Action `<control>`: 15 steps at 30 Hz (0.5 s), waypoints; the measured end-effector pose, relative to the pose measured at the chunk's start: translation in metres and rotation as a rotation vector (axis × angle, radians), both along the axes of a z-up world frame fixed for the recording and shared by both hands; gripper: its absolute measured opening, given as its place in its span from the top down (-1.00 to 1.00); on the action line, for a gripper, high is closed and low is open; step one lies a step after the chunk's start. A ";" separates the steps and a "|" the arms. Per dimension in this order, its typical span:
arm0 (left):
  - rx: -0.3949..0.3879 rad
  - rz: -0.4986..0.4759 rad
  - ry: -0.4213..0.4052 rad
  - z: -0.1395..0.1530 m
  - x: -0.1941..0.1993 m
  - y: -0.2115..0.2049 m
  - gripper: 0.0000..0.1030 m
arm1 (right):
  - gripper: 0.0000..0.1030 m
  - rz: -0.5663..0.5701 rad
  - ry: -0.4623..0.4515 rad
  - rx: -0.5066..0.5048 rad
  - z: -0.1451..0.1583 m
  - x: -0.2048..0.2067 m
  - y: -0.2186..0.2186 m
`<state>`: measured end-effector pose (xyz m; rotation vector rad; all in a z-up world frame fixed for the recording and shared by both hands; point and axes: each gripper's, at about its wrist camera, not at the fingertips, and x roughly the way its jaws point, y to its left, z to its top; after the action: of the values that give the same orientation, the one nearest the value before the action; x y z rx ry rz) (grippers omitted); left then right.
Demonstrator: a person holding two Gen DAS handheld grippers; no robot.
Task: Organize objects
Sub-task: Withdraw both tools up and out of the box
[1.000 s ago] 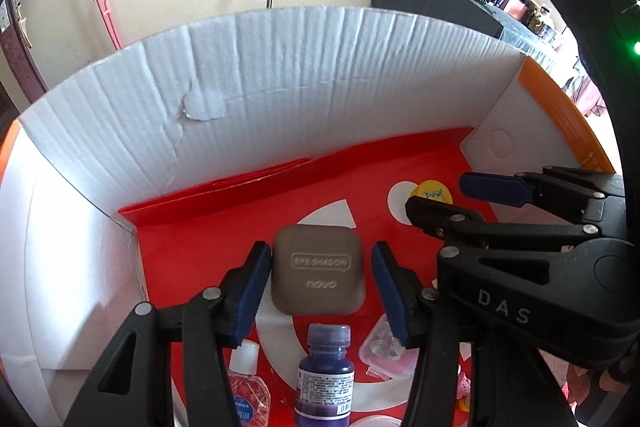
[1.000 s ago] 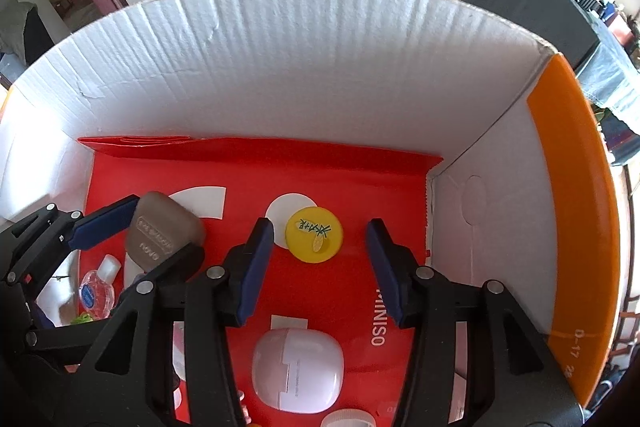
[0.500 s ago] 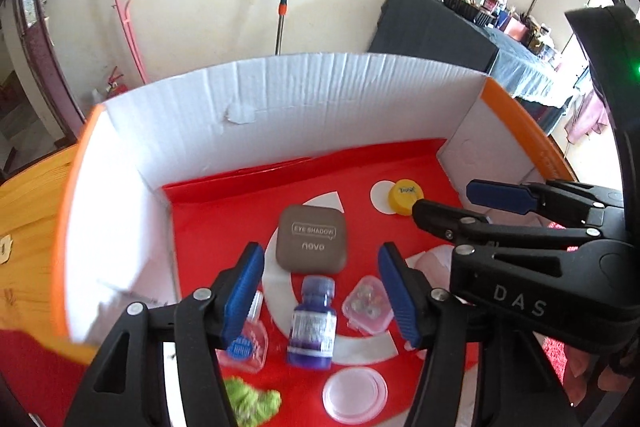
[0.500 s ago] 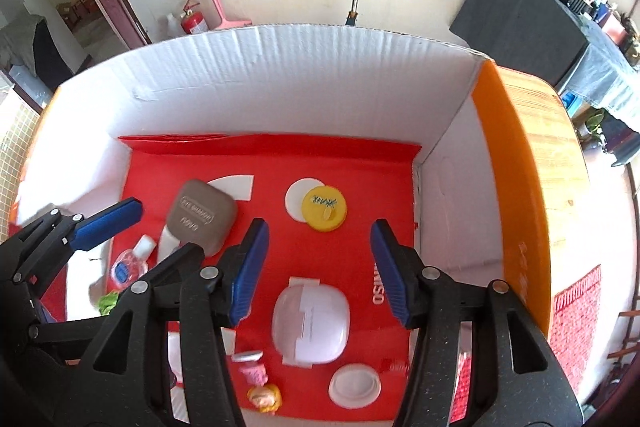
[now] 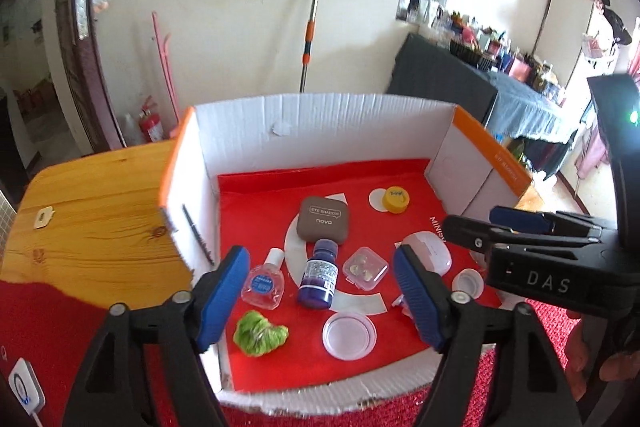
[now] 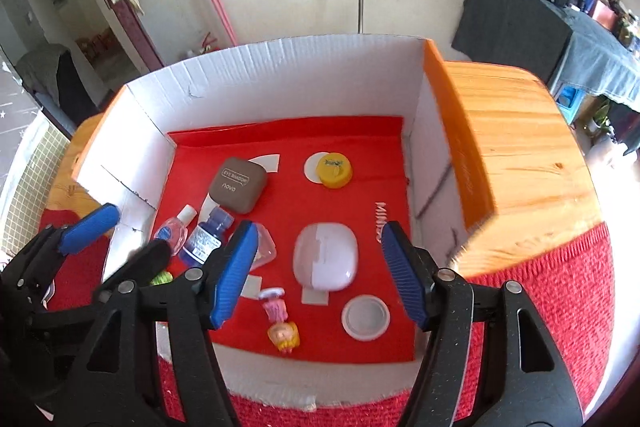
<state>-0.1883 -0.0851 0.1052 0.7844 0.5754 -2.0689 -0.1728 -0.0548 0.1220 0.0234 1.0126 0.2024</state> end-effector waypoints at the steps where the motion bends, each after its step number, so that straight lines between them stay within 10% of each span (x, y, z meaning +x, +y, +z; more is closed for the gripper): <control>1: -0.017 0.009 0.008 0.002 0.004 0.005 -0.56 | -0.23 -0.003 -0.012 0.004 0.000 -0.004 -0.003; 15: -0.168 0.116 0.052 -0.004 0.029 0.046 -0.86 | -0.47 0.059 -0.244 -0.079 -0.003 -0.071 -0.010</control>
<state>-0.1594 -0.0387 0.1015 0.5883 0.4567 -2.0057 -0.2436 -0.0647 0.1190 -0.1008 0.7774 0.2132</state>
